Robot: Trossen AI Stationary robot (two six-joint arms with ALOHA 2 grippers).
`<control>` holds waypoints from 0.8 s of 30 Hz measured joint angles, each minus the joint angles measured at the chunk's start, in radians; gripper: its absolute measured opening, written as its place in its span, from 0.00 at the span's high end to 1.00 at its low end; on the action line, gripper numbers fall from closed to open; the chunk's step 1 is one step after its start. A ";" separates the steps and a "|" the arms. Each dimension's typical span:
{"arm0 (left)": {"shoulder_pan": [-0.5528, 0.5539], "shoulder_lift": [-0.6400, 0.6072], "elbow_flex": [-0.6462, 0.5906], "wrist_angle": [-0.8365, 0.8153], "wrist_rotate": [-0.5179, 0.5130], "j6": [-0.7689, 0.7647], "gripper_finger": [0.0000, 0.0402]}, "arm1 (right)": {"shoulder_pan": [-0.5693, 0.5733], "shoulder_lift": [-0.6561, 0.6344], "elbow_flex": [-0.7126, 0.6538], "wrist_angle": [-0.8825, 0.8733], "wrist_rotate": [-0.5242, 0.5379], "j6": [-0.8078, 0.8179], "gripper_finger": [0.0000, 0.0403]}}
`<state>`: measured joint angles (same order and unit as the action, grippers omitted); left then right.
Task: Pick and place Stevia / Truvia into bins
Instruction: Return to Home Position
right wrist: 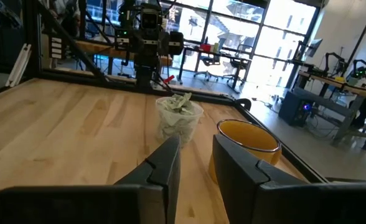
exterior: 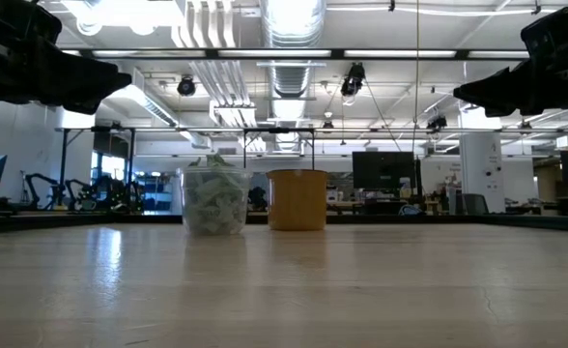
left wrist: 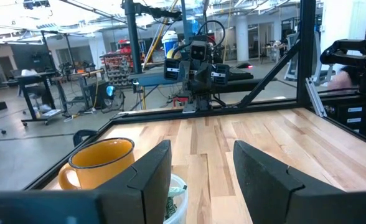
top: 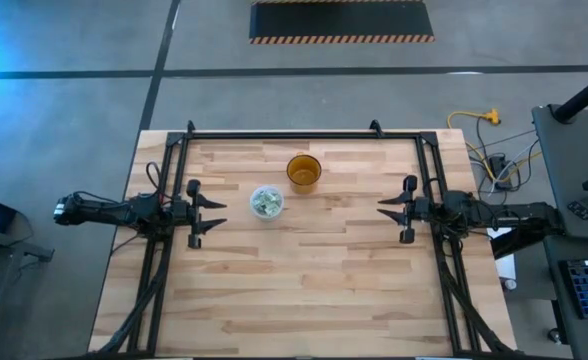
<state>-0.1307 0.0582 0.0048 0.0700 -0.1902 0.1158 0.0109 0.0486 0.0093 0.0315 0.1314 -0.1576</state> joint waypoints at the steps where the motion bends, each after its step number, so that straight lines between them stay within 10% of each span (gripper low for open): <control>1: 0.000 0.000 0.000 0.000 0.000 0.000 0.61 | 0.000 0.000 0.000 0.000 0.000 0.000 0.79; 24: 0.000 0.000 0.000 0.000 0.000 0.000 0.61 | 0.000 0.000 0.000 0.000 0.000 0.000 0.79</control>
<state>-0.1307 0.0580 0.0048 0.0702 -0.1902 0.1162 0.0109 0.0486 0.0097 0.0315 0.1314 -0.1574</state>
